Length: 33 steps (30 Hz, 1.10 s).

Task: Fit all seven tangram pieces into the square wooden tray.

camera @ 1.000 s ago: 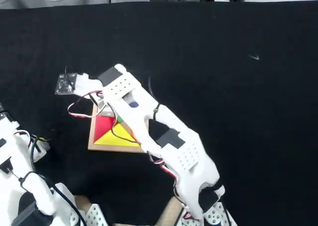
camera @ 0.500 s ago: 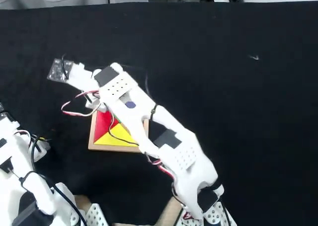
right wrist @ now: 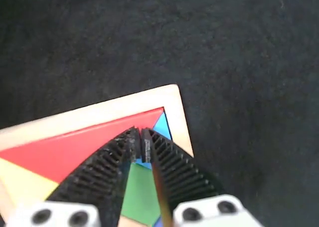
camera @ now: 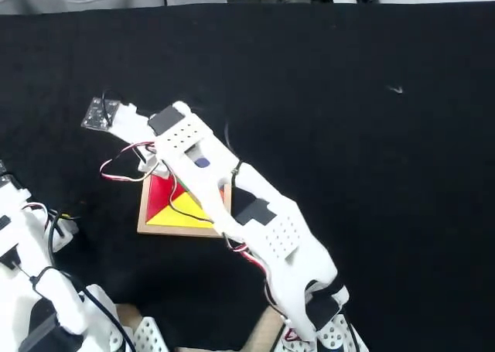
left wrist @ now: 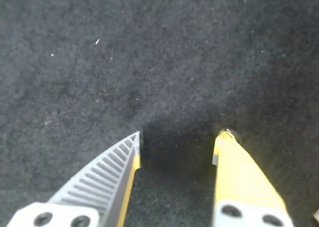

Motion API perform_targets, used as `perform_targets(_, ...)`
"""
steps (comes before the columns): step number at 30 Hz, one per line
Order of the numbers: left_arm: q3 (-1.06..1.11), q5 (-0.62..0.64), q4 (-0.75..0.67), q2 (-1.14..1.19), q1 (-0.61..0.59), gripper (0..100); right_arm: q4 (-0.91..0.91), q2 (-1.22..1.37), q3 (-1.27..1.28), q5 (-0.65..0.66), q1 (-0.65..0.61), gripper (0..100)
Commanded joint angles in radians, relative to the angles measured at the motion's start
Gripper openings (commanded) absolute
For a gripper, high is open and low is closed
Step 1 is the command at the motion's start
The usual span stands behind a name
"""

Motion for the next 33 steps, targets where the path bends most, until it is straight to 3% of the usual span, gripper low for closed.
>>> perform_targets(1, -0.005, -0.008, -0.014, -0.02, -0.002, 24, 0.091, -0.137, -0.104, -0.012, 0.025, 1.1)
perform_targets(8, -0.067, 0.055, -0.006, -0.026, 0.122, 24, 0.293, -0.427, -0.243, -0.126, 0.17, 1.1)
perform_targets(15, -0.329, 0.072, -0.003, -0.026, 0.292, 25, 0.41, -0.697, -0.249, -0.245, 0.42, 1.1)
perform_targets(20, -0.573, 0.068, -0.078, -0.026, 0.489, 25, 0.414, -0.777, -0.257, -0.252, 0.629, 1.1)
perform_targets(24, -0.794, 0.005, -0.17, -0.029, 0.59, 24, 0.358, -0.796, -0.272, -0.252, 0.687, 1.1)
perform_targets(33, -1.176, -0.012, 0.235, -0.315, 0.673, 25, 0.486, -0.984, -0.473, -0.252, 0.684, 1.1)
